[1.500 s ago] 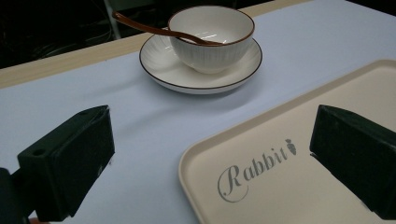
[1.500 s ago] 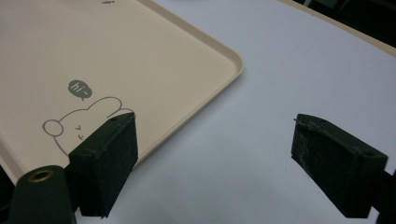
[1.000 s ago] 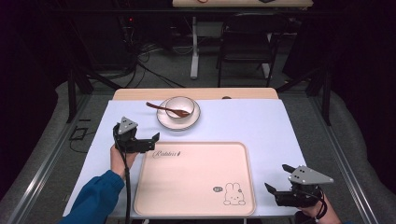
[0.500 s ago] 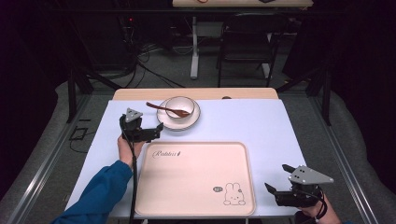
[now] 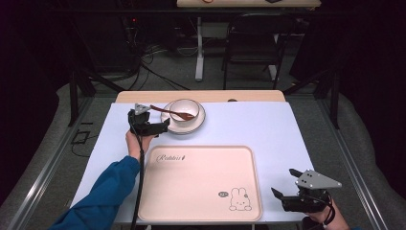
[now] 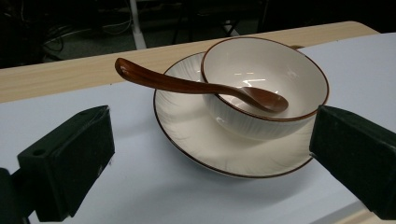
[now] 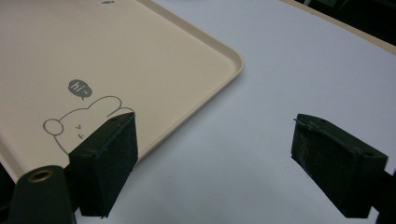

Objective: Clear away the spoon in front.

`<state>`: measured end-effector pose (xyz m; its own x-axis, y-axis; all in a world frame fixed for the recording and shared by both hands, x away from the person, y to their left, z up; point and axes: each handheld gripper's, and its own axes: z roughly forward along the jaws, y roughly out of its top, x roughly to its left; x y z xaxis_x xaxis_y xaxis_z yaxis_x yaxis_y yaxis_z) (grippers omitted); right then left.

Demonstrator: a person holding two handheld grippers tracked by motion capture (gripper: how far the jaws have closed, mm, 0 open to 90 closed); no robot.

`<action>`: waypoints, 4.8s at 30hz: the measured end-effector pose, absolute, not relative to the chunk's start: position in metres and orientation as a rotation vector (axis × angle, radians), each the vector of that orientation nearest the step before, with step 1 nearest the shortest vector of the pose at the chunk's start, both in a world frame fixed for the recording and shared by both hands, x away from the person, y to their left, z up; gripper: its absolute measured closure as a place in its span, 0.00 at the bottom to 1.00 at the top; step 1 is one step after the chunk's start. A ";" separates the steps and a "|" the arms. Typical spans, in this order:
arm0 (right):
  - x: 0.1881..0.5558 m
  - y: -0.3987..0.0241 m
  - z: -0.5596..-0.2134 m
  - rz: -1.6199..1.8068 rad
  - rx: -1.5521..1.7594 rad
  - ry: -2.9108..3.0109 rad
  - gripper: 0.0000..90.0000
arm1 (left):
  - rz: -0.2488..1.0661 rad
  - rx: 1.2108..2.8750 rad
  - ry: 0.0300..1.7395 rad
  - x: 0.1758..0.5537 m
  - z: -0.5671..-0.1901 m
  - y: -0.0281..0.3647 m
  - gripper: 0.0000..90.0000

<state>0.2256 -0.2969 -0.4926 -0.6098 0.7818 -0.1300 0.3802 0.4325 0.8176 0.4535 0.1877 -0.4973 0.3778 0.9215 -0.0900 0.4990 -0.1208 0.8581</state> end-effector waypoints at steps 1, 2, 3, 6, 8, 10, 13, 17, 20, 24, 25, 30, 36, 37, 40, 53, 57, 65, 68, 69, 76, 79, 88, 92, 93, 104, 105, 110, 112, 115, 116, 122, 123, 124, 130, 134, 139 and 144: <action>0.226 -0.297 -0.493 1.065 0.979 2.190 0.15 | 0.605 1.768 1.256 0.457 -0.499 0.186 0.00; 0.226 -0.297 -0.493 1.065 0.978 2.191 0.15 | 0.605 1.768 1.256 0.457 -0.499 0.186 0.00; 0.226 -0.297 -0.493 1.066 0.977 2.190 0.15 | 0.598 1.770 1.257 0.460 -0.500 0.185 0.00; 0.226 -0.297 -0.493 1.067 0.979 2.190 0.15 | 0.600 1.766 1.260 0.463 -0.500 0.184 0.00; 0.225 -0.297 -0.493 1.068 0.976 2.189 0.15 | 0.592 1.760 1.266 0.467 -0.500 0.184 0.01; 0.226 -0.297 -0.493 1.067 0.977 2.190 0.15 | 0.601 1.750 1.271 0.470 -0.500 0.184 0.04; 0.226 -0.297 -0.493 1.065 0.979 2.190 0.15 | 0.622 1.741 1.284 0.473 -0.501 0.184 0.14; 0.226 -0.297 -0.493 1.063 0.979 2.191 0.15 | 0.618 1.729 1.300 0.480 -0.504 0.182 0.18; 0.226 -0.297 -0.493 1.064 0.979 2.192 0.16 | 0.623 1.723 1.303 0.483 -0.506 0.180 0.20; 0.226 -0.297 -0.493 1.065 0.981 2.190 0.16 | 0.612 1.685 1.316 0.487 -0.509 0.180 0.24; 0.226 -0.297 -0.493 1.065 0.981 2.190 0.16 | 0.607 1.675 1.322 0.488 -0.508 0.180 0.26; 0.226 -0.297 -0.493 1.065 0.981 2.190 0.16 | 0.617 1.654 1.329 0.490 -0.509 0.183 0.32; 0.226 -0.297 -0.493 1.064 0.982 2.190 0.16 | 0.620 1.625 1.343 0.495 -0.510 0.185 0.37; 0.226 -0.297 -0.493 1.064 0.982 2.190 0.16 | 0.620 1.625 1.343 0.495 -0.510 0.185 0.37; 0.226 -0.297 -0.493 1.063 0.983 2.190 0.16 | 0.631 1.598 1.351 0.498 -0.511 0.186 0.38; 0.226 -0.297 -0.493 1.063 0.981 2.187 0.16 | 0.616 1.562 1.358 0.501 -0.516 0.188 0.56; 0.226 -0.297 -0.493 1.062 0.982 2.189 0.16 | 0.609 1.551 1.353 0.501 -0.516 0.189 0.59; 0.226 -0.297 -0.493 1.062 0.981 2.189 0.16 | 0.600 1.523 1.341 0.500 -0.515 0.192 0.65; 0.226 -0.297 -0.493 1.062 0.980 2.188 0.16 | 0.594 1.516 1.325 0.499 -0.514 0.192 0.68; 0.226 -0.297 -0.493 1.062 0.981 2.189 0.16 | 0.600 1.515 1.317 0.498 -0.513 0.192 0.68; 0.226 -0.297 -0.493 1.061 0.981 2.190 0.16 | 0.578 1.499 1.298 0.496 -0.508 0.191 0.73; 0.226 -0.297 -0.493 1.062 0.980 2.189 0.16 | 0.571 1.491 1.289 0.495 -0.507 0.191 0.75; 0.226 -0.297 -0.493 1.061 0.979 2.190 0.16 | 0.558 1.467 1.260 0.492 -0.500 0.190 0.82; 0.226 -0.297 -0.493 1.062 0.979 2.190 0.16 | 0.543 1.468 1.255 0.492 -0.498 0.190 0.83; 0.226 -0.297 -0.493 1.062 0.979 2.190 0.16 | 0.542 1.465 1.253 0.492 -0.498 0.190 0.83; 0.226 -0.297 -0.493 1.063 0.978 2.189 0.15 | 0.515 1.458 1.233 0.489 -0.489 0.189 0.88; 0.226 -0.297 -0.493 1.064 0.978 2.188 0.16 | 0.504 1.454 1.226 0.489 -0.487 0.189 0.89; 0.226 -0.297 -0.493 1.063 0.978 2.188 0.15 | 0.508 1.450 1.208 0.487 -0.481 0.189 0.93; 0.226 -0.297 -0.493 1.064 0.978 2.188 0.15 | 0.520 1.463 1.203 0.486 -0.478 0.189 0.93; 0.226 -0.297 -0.493 1.064 0.978 2.188 0.15 | 0.518 1.473 1.205 0.486 -0.476 0.190 0.93; 0.226 -0.297 -0.493 1.064 0.978 2.187 0.16 | 0.519 1.479 1.201 0.486 -0.475 0.190 0.93; 0.226 -0.297 -0.493 1.065 0.978 2.187 0.16 | 0.531 1.504 1.176 0.483 -0.468 0.189 0.93; 0.226 -0.297 -0.493 1.064 0.978 2.187 0.15 | 0.536 1.508 1.169 0.483 -0.466 0.189 0.93; 0.226 -0.297 -0.493 1.064 0.978 2.187 0.15 | 0.536 1.508 1.169 0.483 -0.466 0.189 0.93; 0.226 -0.297 -0.493 1.064 0.978 2.189 0.15 | 0.557 1.520 1.142 0.479 -0.456 0.191 0.93; 0.226 -0.297 -0.493 1.064 0.978 2.189 0.15 | 0.563 1.519 1.133 0.477 -0.452 0.191 0.93; 0.226 -0.296 -0.493 1.065 0.982 2.189 0.16 | 0.586 1.520 1.109 0.473 -0.445 0.192 0.93; 0.226 -0.296 -0.493 1.066 0.981 2.188 0.16 | 0.596 1.524 1.086 0.469 -0.438 0.191 0.93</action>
